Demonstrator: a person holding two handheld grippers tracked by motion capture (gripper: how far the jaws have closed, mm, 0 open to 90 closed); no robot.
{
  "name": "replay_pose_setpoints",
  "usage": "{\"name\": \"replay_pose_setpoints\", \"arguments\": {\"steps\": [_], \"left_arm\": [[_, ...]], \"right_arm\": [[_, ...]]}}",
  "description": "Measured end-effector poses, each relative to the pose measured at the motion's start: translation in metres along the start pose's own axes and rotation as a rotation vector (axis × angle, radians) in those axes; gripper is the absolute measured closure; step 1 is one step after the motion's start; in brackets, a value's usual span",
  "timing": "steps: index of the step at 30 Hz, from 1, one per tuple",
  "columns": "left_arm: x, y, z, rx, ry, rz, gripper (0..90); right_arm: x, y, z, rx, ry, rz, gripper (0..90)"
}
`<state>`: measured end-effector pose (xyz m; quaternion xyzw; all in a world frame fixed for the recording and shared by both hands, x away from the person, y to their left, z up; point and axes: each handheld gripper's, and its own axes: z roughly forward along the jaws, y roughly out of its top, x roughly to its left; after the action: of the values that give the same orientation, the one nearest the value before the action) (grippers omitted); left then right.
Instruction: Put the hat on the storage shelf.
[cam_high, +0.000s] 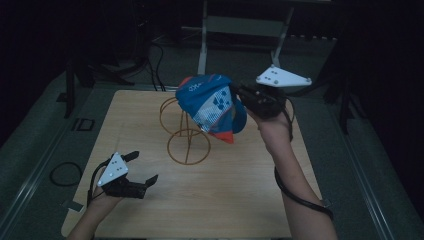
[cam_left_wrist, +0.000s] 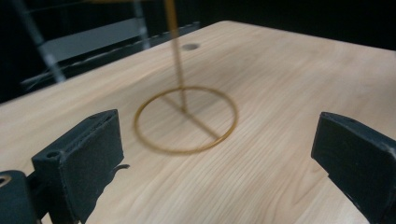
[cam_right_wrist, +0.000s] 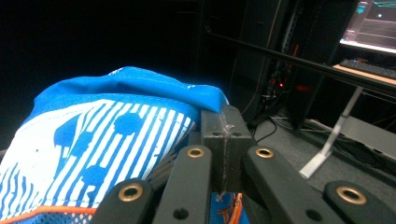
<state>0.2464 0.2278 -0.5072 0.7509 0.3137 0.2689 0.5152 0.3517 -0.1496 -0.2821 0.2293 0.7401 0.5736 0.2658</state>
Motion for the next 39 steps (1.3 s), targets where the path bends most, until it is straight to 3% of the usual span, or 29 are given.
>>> {"name": "replay_pose_setpoints", "arguments": {"steps": [2, 6, 8, 13, 18, 23, 30, 39], "left_arm": [[-0.001, -0.012, -0.002, -0.026, 0.052, -0.023, 2.6], [-0.002, -0.029, -0.006, -0.056, 0.08, -0.072, 2.6], [-0.003, -0.034, -0.007, -0.058, 0.066, -0.094, 2.6], [-0.004, -0.04, -0.006, -0.044, 0.065, -0.086, 2.7], [-0.002, -0.044, -0.007, -0.058, 0.063, -0.109, 2.7], [0.001, -0.048, -0.008, -0.063, 0.052, -0.14, 2.7], [0.002, -0.051, -0.007, -0.055, 0.037, -0.147, 2.7], [0.002, -0.053, -0.004, -0.042, 0.027, -0.157, 2.7]], "right_arm": [[0.004, 0.007, 0.011, 0.004, 0.002, -0.006, 90.0], [0.012, 0.017, 0.034, 0.018, 0.008, -0.021, 90.0], [0.016, 0.02, 0.046, 0.026, 0.022, -0.019, 90.0], [0.031, 0.023, 0.08, 0.059, 0.053, -0.031, 90.0], [0.045, 0.018, 0.112, 0.106, 0.104, -0.02, 90.0], [0.056, 0.01, 0.134, 0.153, 0.123, -0.03, 90.0], [0.059, -0.005, 0.144, 0.201, 0.134, -0.039, 90.0], [0.038, -0.03, 0.13, 0.206, 0.112, 0.037, 90.0]]}}
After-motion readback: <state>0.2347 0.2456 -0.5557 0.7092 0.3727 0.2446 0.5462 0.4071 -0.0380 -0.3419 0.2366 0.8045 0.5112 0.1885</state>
